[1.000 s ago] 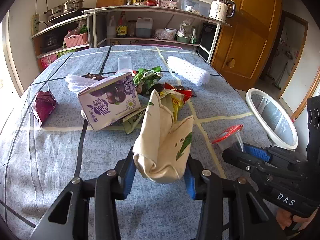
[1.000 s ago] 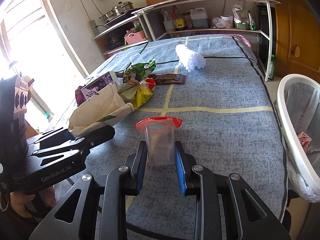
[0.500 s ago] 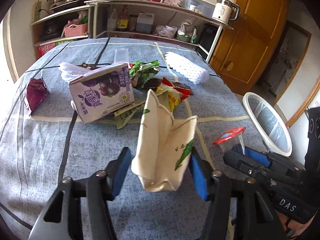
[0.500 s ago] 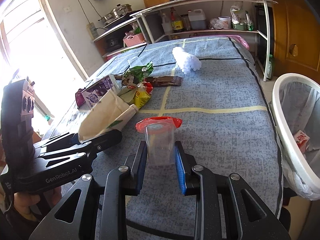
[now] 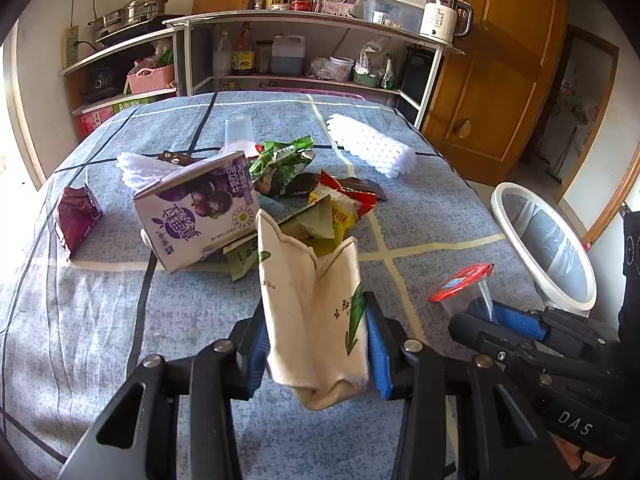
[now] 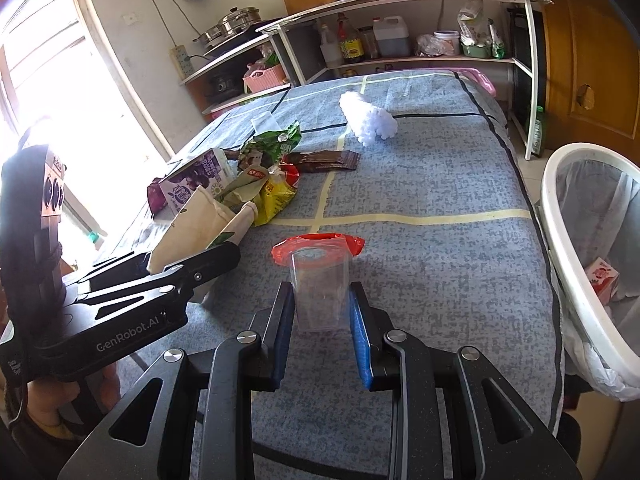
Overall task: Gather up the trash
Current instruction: 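Lift the beige paper bag and clear cup and carry them toward the bin, then open both tools over the bin to drop the paper bag and cup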
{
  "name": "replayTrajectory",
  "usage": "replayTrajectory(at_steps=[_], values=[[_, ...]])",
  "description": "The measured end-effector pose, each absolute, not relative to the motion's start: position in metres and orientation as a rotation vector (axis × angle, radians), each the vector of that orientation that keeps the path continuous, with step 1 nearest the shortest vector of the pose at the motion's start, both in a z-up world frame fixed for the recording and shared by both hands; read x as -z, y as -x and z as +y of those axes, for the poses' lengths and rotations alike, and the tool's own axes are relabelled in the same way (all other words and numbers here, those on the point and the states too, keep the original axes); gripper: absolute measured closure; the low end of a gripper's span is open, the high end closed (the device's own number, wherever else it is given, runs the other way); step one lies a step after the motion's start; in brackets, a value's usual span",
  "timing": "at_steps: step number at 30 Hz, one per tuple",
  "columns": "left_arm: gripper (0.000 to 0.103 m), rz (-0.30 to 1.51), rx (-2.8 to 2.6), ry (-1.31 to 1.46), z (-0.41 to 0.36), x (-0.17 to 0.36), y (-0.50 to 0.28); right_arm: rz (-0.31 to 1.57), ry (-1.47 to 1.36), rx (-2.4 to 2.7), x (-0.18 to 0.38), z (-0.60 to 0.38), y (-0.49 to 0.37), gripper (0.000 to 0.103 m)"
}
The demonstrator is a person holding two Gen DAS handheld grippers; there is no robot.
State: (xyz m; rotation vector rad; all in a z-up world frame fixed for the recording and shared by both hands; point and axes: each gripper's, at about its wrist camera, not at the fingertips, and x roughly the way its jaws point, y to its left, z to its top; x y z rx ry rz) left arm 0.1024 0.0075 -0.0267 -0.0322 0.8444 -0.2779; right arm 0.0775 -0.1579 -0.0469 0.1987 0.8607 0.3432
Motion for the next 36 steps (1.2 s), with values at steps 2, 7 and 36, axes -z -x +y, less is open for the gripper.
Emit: replayTrajectory(at_steps=[2,7,36], values=[[0.06,0.837,0.279,0.03,0.007,0.023,-0.101,0.855,-0.202,-0.34,0.045,-0.16,-0.076,0.075],[0.06,0.798,0.289,0.02,0.001,0.011,-0.094,0.835,-0.213,-0.332,0.039,-0.166,-0.073,0.075],[0.061,0.713,0.474,-0.056,-0.1,-0.027,-0.091,0.712,-0.299,-0.164,0.005,-0.258,-0.048,0.075]])
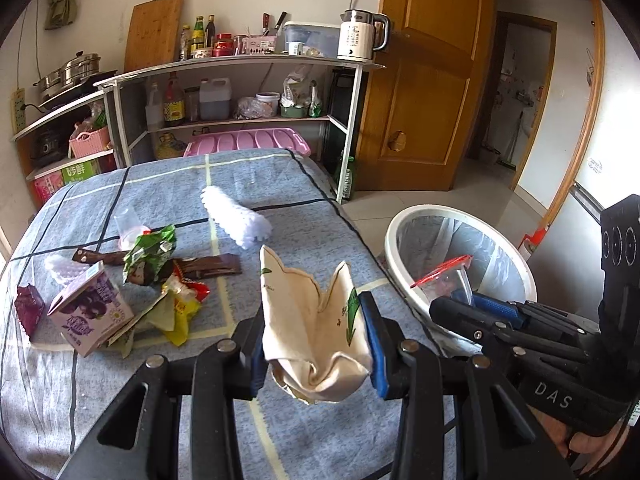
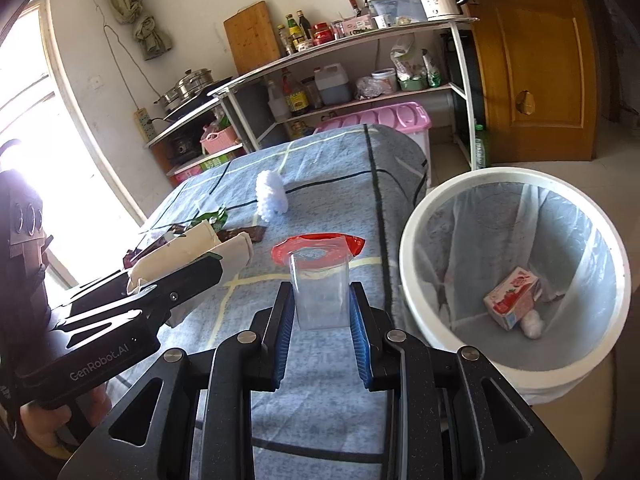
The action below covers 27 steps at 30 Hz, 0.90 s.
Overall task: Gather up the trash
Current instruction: 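Open both tools over the bin to drop the paper bag and cup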
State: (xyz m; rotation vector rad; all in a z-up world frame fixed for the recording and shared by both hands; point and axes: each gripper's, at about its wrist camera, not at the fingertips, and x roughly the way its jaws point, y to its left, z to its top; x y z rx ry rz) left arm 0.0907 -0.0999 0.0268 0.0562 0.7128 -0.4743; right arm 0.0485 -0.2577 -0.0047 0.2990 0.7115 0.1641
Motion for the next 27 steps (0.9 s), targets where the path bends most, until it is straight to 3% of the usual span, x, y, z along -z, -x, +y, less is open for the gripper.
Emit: replayTrajectory(at_steps=[27], values=[[0.061,0.784,0.712,-0.154,-0.254,-0.008,-0.102,0.765,-0.316,0.139,0.023,-0.395,-0.048,0.075]])
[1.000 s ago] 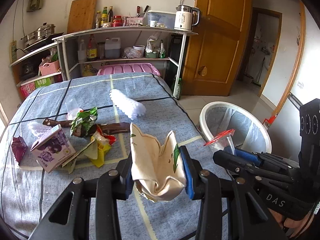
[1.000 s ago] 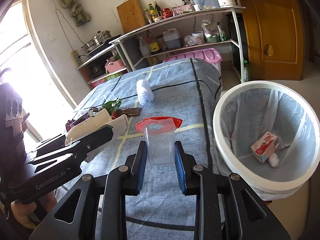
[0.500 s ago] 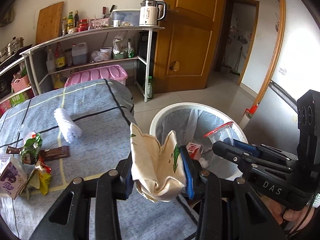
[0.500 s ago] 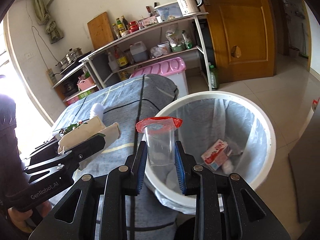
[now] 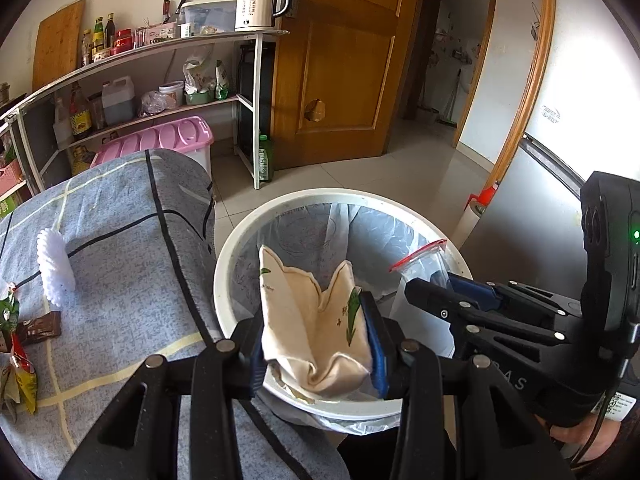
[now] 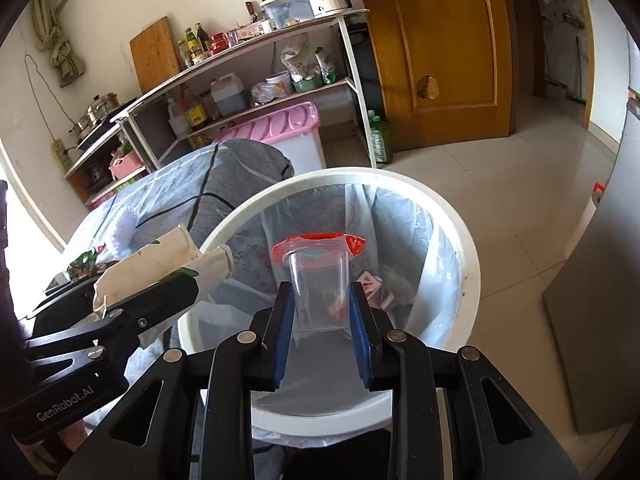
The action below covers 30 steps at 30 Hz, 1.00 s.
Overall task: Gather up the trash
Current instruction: 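Open both tools over the bin to drop the paper bag and cup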
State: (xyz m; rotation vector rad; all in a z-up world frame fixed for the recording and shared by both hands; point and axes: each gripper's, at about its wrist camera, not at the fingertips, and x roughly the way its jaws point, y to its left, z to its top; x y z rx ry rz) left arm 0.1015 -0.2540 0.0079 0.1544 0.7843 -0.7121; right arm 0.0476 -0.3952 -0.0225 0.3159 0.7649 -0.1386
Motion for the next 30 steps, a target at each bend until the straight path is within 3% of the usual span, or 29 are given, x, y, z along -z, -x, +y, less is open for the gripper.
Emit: replayTrajectory(at_steps=[4,11,15,30], values=[[0.059,0.813,0.708,-0.149,-0.259,-0.001,-0.106,0.783,-0.311,0.166,0.029,-0.402,-0.051,0.075],[0.042,0.808,0.716,-0.136,-0.256,-0.003,-0.106,0.822,-0.293,0.187,0.037,-0.406,-0.054,0.072],[0.04,0.793,0.712,-0.152,-0.253,-0.006,-0.102,0.818,-0.297,0.19,0.036,-0.404,-0.052,0.062],[0.037,0.755,0.609,-0.083,-0.184,-0.023,-0.093,0.769,-0.307,0.114,0.017,-0.363,-0.051,0.062]])
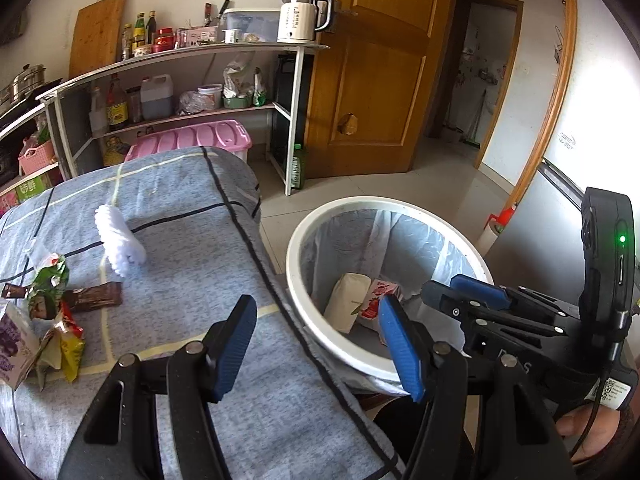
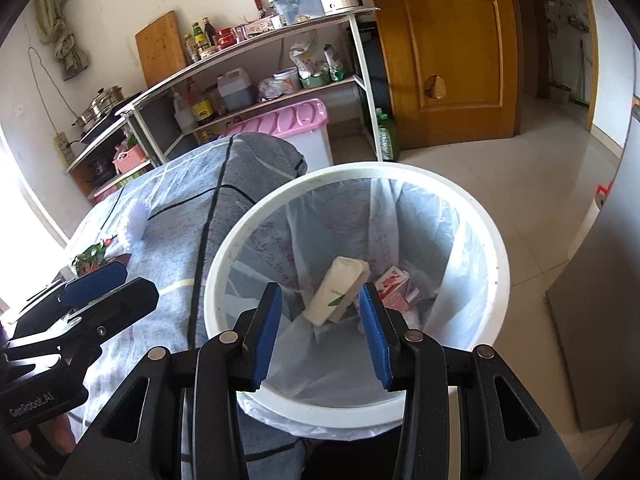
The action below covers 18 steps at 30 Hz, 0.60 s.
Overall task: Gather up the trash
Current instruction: 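Open both tools over the bin to drop the paper bag and cup, then move both tools back to the table toward the purple grape carton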
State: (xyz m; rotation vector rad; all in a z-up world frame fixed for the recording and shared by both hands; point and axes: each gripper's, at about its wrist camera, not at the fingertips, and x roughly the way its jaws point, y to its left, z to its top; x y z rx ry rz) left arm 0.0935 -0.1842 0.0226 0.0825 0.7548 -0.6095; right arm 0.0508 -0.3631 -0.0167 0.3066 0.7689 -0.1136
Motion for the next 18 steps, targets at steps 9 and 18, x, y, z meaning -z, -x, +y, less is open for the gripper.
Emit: replayTrajectory(at_steps=[9,18], values=[[0.037,0.741,0.504,-0.014,-0.113,-0.029,-0.095,0.711,-0.277,0.001,0.002,-0.311,-0.061,0.057],[0.037,0.741,0.385,0.052,-0.031,-0.029,-0.1,0.692,-0.192,-0.105,-0.003,-0.257,-0.083,0.052]])
